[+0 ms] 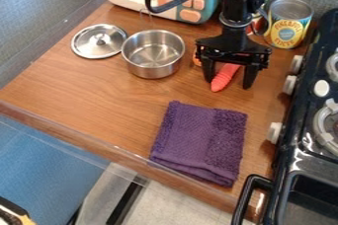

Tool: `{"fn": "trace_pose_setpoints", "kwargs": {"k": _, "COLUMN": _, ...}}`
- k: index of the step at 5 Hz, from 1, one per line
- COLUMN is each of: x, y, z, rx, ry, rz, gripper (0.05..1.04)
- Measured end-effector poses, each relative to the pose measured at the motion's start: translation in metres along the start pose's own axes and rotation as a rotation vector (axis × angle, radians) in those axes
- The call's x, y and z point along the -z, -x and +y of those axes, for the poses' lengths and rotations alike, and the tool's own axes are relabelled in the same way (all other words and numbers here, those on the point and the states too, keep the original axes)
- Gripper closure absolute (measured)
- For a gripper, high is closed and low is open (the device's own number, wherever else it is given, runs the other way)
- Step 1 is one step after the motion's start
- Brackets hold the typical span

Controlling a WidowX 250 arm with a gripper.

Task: Move the fork to the bottom left side of the table

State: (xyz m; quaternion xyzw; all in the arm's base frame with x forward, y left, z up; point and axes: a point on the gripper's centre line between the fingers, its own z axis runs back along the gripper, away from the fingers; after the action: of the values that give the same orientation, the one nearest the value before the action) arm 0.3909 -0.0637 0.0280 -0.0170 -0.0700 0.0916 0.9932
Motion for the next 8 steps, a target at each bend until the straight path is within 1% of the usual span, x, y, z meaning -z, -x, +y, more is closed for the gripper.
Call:
{"fn": "trace_pose_setpoints", "kwargs": {"k": 1, "x": 0.001, "y": 0.001, "z": 0.002, "rx": 0.015, "ry": -0.006, "rz": 0.005, "gripper": 0.4}}
{"fn": "trace_pose_setpoints", "kwargs": {"k": 2, "x": 0.001, "y": 0.007, "z": 0.003, "rx": 0.042, "ry": -0.026, "rz": 0.015, "gripper": 0.616}}
{"fn": "trace_pose_setpoints", "kwargs": {"k": 3, "x": -0.011, "y": 0.018, "z": 0.0, "rx": 0.065, "ry": -0.011, "rz": 0.032, "gripper": 0.621}}
{"fn": "trace_pose_setpoints", "kwargs": {"k": 4, "x": -0.067, "y": 0.023, "z": 0.0, "rx": 0.052, "ry": 0.062, "rz": -0.045, "gripper": 0.622}}
{"fn": "trace_pose_setpoints", "kwargs": {"k": 5, "x": -0.11, "y": 0.04, "z": 0.037, "rx": 0.014, "ry": 0.093, "rz": -0.084, "gripper": 0.622}}
{"fn": "trace_pose_setpoints", "kwargs": {"k": 6, "x": -0.132, "y": 0.066, "z": 0.084, "rx": -0.005, "ry": 0.065, "rz": -0.1, "gripper": 0.623}}
{"fn": "trace_pose_setpoints", "kwargs": {"k": 7, "x": -0.13, "y": 0.1, "z": 0.14, "rx": -0.012, "ry": 0.004, "rz": -0.069, "gripper": 0.623}}
{"fn": "trace_pose_setpoints", "kwargs": {"k": 8, "x": -0.112, "y": 0.111, "z": 0.191, "rx": -0.027, "ry": -0.044, "rz": -0.018, "gripper": 0.623}}
